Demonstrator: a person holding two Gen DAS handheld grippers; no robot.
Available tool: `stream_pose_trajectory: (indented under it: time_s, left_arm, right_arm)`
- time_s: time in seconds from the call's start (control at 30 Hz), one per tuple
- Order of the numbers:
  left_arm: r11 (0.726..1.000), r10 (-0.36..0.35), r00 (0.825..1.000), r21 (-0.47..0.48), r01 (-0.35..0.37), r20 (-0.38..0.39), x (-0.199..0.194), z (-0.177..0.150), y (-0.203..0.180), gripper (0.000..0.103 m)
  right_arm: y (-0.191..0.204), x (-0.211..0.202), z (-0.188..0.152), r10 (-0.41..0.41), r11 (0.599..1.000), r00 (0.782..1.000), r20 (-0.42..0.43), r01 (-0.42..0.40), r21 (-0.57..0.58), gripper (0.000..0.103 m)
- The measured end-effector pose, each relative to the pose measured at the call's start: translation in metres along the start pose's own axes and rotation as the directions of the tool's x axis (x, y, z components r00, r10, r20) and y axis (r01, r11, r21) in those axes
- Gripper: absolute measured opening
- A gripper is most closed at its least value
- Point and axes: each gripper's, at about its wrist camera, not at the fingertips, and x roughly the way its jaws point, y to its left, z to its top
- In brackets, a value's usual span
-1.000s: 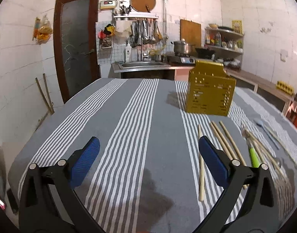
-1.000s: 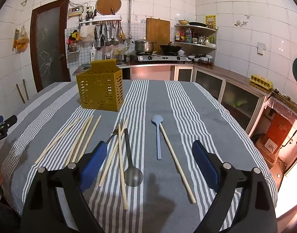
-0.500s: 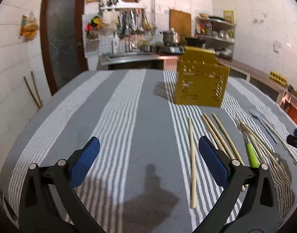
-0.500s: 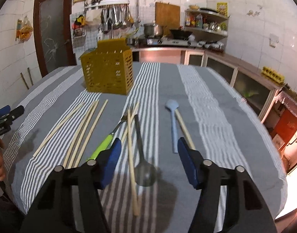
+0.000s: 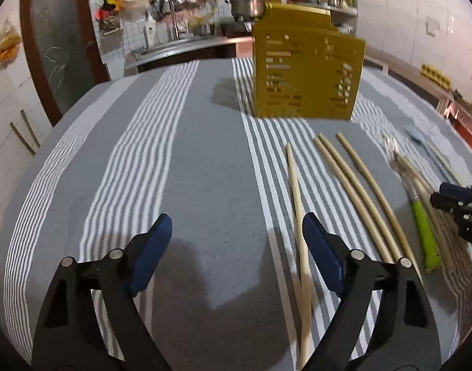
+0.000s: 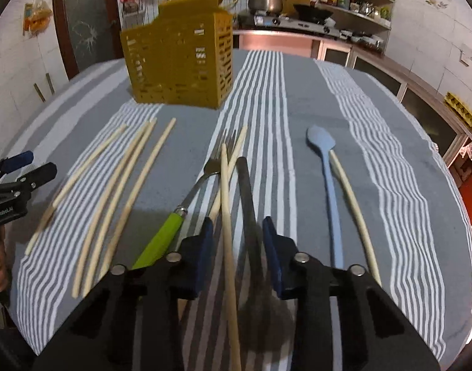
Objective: Organize utensils
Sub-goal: 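Close the right tool on a wooden chopstick while the left tool grasps another chopstick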
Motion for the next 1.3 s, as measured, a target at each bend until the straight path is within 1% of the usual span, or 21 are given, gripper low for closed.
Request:
stream_pose_trajectory:
  time_s: [0.1, 0.23, 0.33, 0.4, 0.57, 0.63, 0.7, 0.77, 0.83, 0.9, 0.93, 0.97, 1.0, 1.1, 1.17, 1.23, 1.3]
  left_arm:
    - [1.0, -0.029, 0.998, 0.005, 0.03, -0.048, 0.012, 0.002, -0.003, 0.082]
    - [0.999, -0.05, 0.996, 0.014, 0.051, -0.068, 0.021, 0.01, -0.007, 0.082]
    - [0.998, -0.058, 0.994, 0.022, 0.06, -0.088, 0.033, 0.018, -0.01, 0.079]
    - [0.998, -0.053, 0.994, 0.025, 0.056, -0.095, 0.039, 0.023, -0.01, 0.078]
    - [0.998, -0.034, 0.995, 0.04, 0.038, -0.097, 0.047, 0.03, -0.011, 0.078]
    - [0.999, -0.028, 0.995, 0.04, 0.032, -0.099, 0.05, 0.033, -0.01, 0.078]
    - [0.999, -0.024, 0.995, 0.042, 0.029, -0.099, 0.053, 0.037, -0.009, 0.078]
    - [0.999, -0.034, 0.994, 0.037, 0.038, -0.107, 0.058, 0.04, -0.008, 0.078]
    - [0.998, -0.053, 0.992, 0.024, 0.056, -0.119, 0.062, 0.043, -0.006, 0.076]
    - [0.997, -0.067, 0.99, 0.019, 0.07, -0.125, 0.066, 0.046, -0.005, 0.073]
    - [0.997, -0.075, 0.989, 0.014, 0.077, -0.128, 0.067, 0.048, -0.005, 0.071]
    - [0.997, -0.079, 0.989, 0.01, 0.081, -0.128, 0.067, 0.049, -0.004, 0.069]
    - [0.996, -0.085, 0.988, 0.003, 0.086, -0.13, 0.068, 0.051, -0.003, 0.066]
    - [0.996, -0.089, 0.987, -0.012, 0.088, -0.13, 0.071, 0.057, 0.001, 0.063]
    - [0.997, -0.083, 0.988, -0.007, 0.082, -0.134, 0.074, 0.059, 0.0, 0.061]
    - [0.997, -0.078, 0.988, -0.004, 0.078, -0.135, 0.079, 0.061, 0.0, 0.06]
    - [0.998, -0.07, 0.988, 0.0, 0.071, -0.137, 0.082, 0.064, -0.002, 0.055]
  right_arm:
    - [0.002, 0.004, 0.003, 0.003, 1.0, 1.0, -0.009, -0.003, -0.019, 0.026]
    - [0.009, 0.012, 0.011, 0.002, 0.998, 1.0, -0.018, -0.003, -0.069, 0.023]
    - [0.013, 0.019, 0.018, -0.009, 0.995, 1.0, -0.017, 0.007, -0.102, 0.021]
    - [0.015, 0.021, 0.022, -0.014, 0.992, 1.0, -0.013, 0.012, -0.124, 0.021]
    - [0.011, 0.024, 0.029, -0.033, 0.992, 0.999, -0.004, 0.032, -0.122, 0.021]
    - [0.004, 0.027, 0.032, -0.046, 0.994, 0.999, -0.003, 0.046, -0.097, 0.021]
    - [-0.003, 0.028, 0.034, -0.033, 0.997, 0.999, -0.009, 0.032, -0.069, 0.021]
    - [-0.012, 0.032, 0.038, 0.004, 1.0, 1.0, -0.026, -0.005, -0.02, 0.021]
    - [-0.026, 0.038, 0.042, 0.074, 0.995, 0.996, -0.052, -0.071, 0.066, 0.021]
    - [-0.037, 0.044, 0.046, 0.124, 0.985, 0.99, -0.064, -0.115, 0.129, 0.021]
    - [-0.046, 0.047, 0.049, 0.166, 0.972, 0.984, -0.07, -0.151, 0.182, 0.021]
    - [-0.049, 0.048, 0.051, 0.176, 0.967, 0.982, -0.068, -0.159, 0.201, 0.021]
    - [-0.054, 0.047, 0.054, 0.167, 0.965, 0.984, -0.06, -0.151, 0.216, 0.021]
    - [-0.058, 0.049, 0.058, 0.126, 0.969, 0.99, -0.056, -0.111, 0.222, 0.021]
    - [-0.054, 0.057, 0.06, 0.103, 0.977, 0.991, -0.081, -0.085, 0.197, 0.021]
    - [-0.049, 0.062, 0.062, 0.06, 0.985, 0.994, -0.095, -0.043, 0.164, 0.019]
    - [-0.044, 0.062, 0.065, 0.028, 0.99, 0.994, -0.106, -0.013, 0.141, 0.018]
